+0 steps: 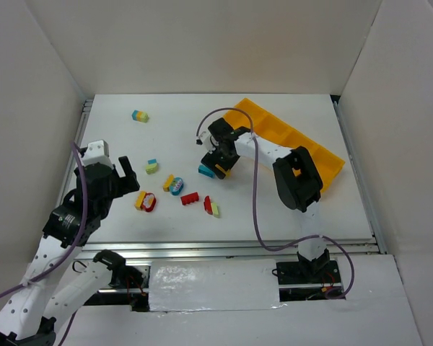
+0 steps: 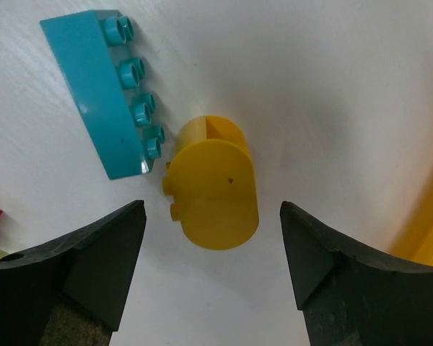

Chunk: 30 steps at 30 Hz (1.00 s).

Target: Sort the legos into containers by color

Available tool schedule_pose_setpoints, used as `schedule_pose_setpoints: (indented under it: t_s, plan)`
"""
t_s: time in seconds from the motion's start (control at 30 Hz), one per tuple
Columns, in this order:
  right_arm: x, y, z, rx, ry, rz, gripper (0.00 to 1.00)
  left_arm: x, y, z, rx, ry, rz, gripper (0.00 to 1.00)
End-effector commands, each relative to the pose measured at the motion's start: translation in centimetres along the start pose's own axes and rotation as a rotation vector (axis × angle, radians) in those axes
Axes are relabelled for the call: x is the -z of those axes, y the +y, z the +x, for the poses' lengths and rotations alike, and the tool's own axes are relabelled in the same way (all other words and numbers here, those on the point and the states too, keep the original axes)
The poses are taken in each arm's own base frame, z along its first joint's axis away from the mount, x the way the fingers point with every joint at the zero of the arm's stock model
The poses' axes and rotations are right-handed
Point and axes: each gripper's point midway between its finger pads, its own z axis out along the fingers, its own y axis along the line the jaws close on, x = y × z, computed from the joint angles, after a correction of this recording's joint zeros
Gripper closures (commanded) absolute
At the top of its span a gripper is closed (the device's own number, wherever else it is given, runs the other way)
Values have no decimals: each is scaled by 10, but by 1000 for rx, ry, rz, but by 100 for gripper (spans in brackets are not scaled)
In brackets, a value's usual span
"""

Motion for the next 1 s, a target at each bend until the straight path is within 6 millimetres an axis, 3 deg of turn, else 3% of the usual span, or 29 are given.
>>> schedule_pose_setpoints:
  t_s: [0.0,0.07,0.17,0.2,0.27,0.3,0.43,0.5,0.57,0.67,0.7,0.73,0.77,0.8,0.83,0.87,0.97]
  plan:
    - [-5,-10,-20,42,-43,21,19,-3,-6,-6,-9,-22,28,0]
    - [-10,-9,-22,50,-48,12,21,-3,-6,-6,-11,-19,29,0]
    - [-14,-8,-23,55,-52,1,33,-2,-8,-6,-11,-23,40,1]
    - [-14,-8,-24,56,-52,4,45,-2,-8,-6,-12,-21,41,0]
    - [-11,-12,-25,49,-51,20,55,-3,-8,-5,-13,-19,42,1]
    - [-9,-13,-25,41,-53,28,66,-3,-8,-6,-11,-20,41,0]
    - [17,-29,-44,-12,-158,137,78,-4,-9,-5,-17,-13,45,0]
    - [44,-51,-67,-94,-271,233,88,-4,-10,-5,-17,-14,47,0]
    - [69,-76,-90,-216,-375,286,88,-4,-10,-4,-18,-11,47,1]
    - [84,-110,-102,-397,-446,371,87,-4,-10,-5,-18,-12,45,0]
    - [99,-128,-113,-437,-486,404,87,-4,-9,-4,-17,-10,44,1]
    - [89,-141,-109,-482,-460,449,85,-4,-10,-4,-17,-11,45,0]
    - [104,-154,-121,-499,-487,485,85,-4,-10,-4,-17,-12,44,1]
    - [105,-166,-121,-515,-483,516,84,-5,-9,-4,-17,-12,41,0]
    - [84,-177,-107,-539,-406,564,83,-4,-10,-4,-17,-12,44,1]
    - [104,-192,-123,-558,-458,601,83,-5,-9,-4,-18,-10,40,0]
    - [102,-222,-116,-600,-454,674,82,-5,-9,-4,-17,-8,38,0]
